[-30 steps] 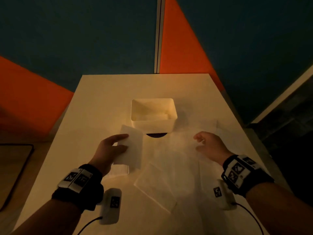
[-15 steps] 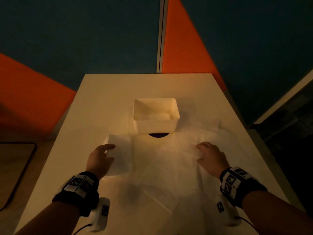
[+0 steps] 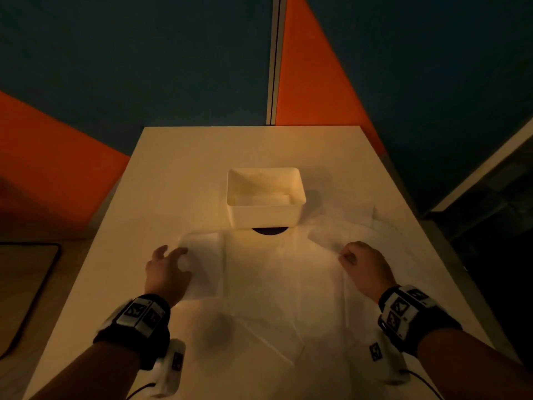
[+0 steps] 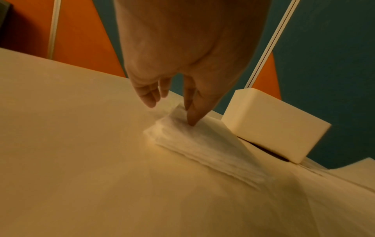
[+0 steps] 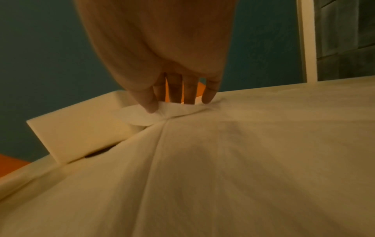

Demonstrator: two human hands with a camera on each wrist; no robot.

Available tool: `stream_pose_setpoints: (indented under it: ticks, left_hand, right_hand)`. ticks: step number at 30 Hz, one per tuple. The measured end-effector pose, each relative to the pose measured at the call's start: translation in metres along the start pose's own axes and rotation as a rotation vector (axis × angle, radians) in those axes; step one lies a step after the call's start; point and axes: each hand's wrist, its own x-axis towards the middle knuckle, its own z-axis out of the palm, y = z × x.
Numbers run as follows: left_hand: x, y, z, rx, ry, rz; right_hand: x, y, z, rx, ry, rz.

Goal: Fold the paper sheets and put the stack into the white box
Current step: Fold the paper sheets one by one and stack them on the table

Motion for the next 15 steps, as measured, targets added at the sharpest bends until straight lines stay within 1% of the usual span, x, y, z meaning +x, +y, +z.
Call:
stream_pose_setpoints:
  ticks: [5,9,13,15]
  left_hand:
    - [0.003,0.005,0.004,-0.057,-0.049,0.009]
    - [0.003,0.010,0.009,-0.064,-0.053,0.025]
    - [0.004,0.015,0.011,-0.038,-0.071,0.021]
    - [0.003,0.019,0.010,0.034,-0.042,0.009]
  right_hand:
    - [0.000,-0.009,-0.014,0.080,0.110,0.016]
    - [-0.001,-0.022,-0.023,0.162,0.152,-0.020]
    - [-0.004,-0.040,-0.030,0.248,0.170,-0.056]
    - [-0.006,-0.050,-0.032,0.287,0.191,-0.088]
